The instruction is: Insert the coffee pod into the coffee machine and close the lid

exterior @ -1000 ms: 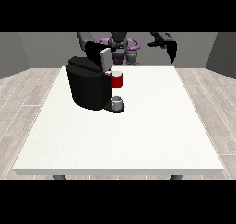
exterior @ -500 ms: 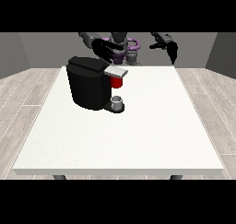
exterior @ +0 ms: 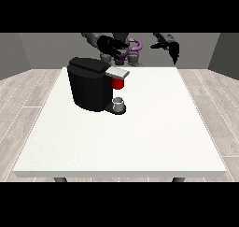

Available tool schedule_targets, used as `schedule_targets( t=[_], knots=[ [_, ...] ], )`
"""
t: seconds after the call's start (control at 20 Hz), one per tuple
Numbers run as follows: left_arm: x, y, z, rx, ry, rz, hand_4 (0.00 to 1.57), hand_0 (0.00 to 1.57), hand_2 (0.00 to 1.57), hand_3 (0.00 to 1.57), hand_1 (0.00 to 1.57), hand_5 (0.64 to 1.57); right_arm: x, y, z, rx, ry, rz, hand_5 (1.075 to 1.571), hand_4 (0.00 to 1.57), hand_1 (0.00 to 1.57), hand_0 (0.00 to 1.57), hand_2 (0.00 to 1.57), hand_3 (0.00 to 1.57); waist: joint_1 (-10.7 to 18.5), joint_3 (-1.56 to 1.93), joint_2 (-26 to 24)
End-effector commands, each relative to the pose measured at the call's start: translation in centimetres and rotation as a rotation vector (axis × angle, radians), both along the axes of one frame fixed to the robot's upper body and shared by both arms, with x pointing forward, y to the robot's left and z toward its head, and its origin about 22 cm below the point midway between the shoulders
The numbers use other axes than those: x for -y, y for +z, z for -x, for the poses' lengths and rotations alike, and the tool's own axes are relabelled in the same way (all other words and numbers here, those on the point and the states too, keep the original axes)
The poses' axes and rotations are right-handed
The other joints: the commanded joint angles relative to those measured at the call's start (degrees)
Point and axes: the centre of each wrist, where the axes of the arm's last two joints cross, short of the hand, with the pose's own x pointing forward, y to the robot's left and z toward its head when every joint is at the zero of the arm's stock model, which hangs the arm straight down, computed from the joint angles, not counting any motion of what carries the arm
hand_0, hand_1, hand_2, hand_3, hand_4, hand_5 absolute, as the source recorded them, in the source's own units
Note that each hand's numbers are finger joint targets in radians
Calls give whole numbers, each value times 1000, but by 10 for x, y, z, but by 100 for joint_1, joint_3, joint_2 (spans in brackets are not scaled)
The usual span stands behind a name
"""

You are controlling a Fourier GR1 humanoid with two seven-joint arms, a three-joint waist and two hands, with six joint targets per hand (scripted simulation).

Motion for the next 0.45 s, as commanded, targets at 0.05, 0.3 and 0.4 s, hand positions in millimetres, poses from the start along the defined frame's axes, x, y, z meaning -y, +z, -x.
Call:
schedule_targets(
  t=[0.05, 0.3, 0.4],
  knots=[
    [9, -5, 5, -8, 37, 11, 185, 0, 0, 0, 0, 1571, 5, -21, 13, 10, 104, -74, 1571, 259, 0, 0, 0, 0, -211, 2, -264],
    [7, -40, 23, -69, 34, 35, 192, 0, 0, 0, 0, 1571, -12, -72, 60, -115, 72, -233, 1571, 279, 0, 0, 0, 0, -423, 2, -837],
    [-9, -53, 31, -91, 104, 19, 192, 0, 0, 0, 0, 1571, -9, -102, 87, -172, 35, -237, 1571, 157, 0, 0, 0, 0, -792, 1, -1007]
  ],
)
